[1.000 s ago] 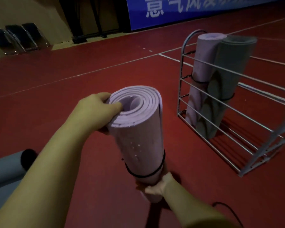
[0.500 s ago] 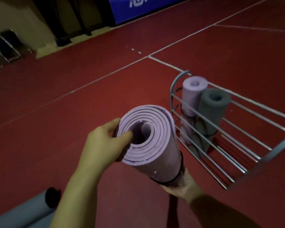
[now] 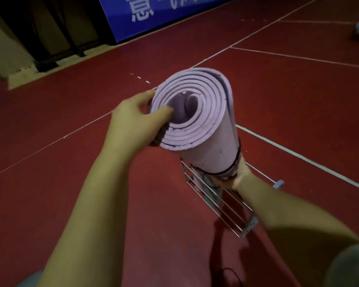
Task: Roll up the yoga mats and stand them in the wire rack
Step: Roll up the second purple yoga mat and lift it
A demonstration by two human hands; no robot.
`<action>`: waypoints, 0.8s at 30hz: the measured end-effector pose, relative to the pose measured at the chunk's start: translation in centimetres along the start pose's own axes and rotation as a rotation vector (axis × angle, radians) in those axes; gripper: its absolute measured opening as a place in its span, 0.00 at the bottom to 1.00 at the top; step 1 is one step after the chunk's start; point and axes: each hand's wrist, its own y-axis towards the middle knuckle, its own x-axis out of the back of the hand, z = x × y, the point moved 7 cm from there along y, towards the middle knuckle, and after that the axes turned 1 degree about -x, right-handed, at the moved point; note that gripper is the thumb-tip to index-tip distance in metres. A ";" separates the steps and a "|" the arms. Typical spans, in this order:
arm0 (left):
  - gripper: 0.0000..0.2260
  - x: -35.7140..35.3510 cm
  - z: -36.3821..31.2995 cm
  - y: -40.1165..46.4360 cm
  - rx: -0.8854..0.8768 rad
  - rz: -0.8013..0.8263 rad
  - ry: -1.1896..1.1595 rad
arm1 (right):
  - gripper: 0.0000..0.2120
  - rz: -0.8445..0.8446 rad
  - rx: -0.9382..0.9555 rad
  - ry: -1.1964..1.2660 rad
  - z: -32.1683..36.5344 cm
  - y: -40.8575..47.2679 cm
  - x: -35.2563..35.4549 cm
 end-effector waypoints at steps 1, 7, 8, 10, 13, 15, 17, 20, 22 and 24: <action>0.09 -0.9 0.0 0.3 -0.005 0.005 -0.016 | 0.32 -0.014 -0.018 0.018 0.4 0.7 0.6; 0.08 -2.7 -0.7 3.8 -0.085 0.045 -0.093 | 0.27 -0.035 0.020 -0.020 3.2 1.3 -0.5; 0.08 -2.5 -1.2 4.6 -0.108 0.052 -0.097 | 0.26 -0.033 0.026 -0.024 3.5 1.2 -0.7; 0.08 -1.9 -1.9 7.0 -0.137 0.046 -0.110 | 0.31 -0.006 0.047 -0.018 4.6 1.0 -1.3; 0.06 -2.3 -2.7 10.6 -0.142 0.134 -0.146 | 0.34 0.000 0.063 0.046 6.2 0.5 -2.0; 0.07 -3.5 -3.2 12.5 -0.143 0.237 -0.151 | 0.33 -0.026 0.068 0.108 6.8 0.2 -2.1; 0.09 -5.2 -3.5 13.9 -0.159 0.329 -0.139 | 0.33 -0.067 0.067 0.171 6.8 0.4 -1.7; 0.12 -8.2 -3.3 15.4 -0.162 0.429 -0.131 | 0.34 -0.147 0.069 0.227 6.1 1.3 -0.7; 0.11 -10.0 -2.9 16.1 -0.151 0.484 -0.102 | 0.34 -0.192 0.056 0.280 5.1 2.1 0.1; 0.10 -11.7 -2.4 16.6 -0.153 0.512 -0.078 | 0.34 -0.213 0.037 0.332 4.5 3.1 0.8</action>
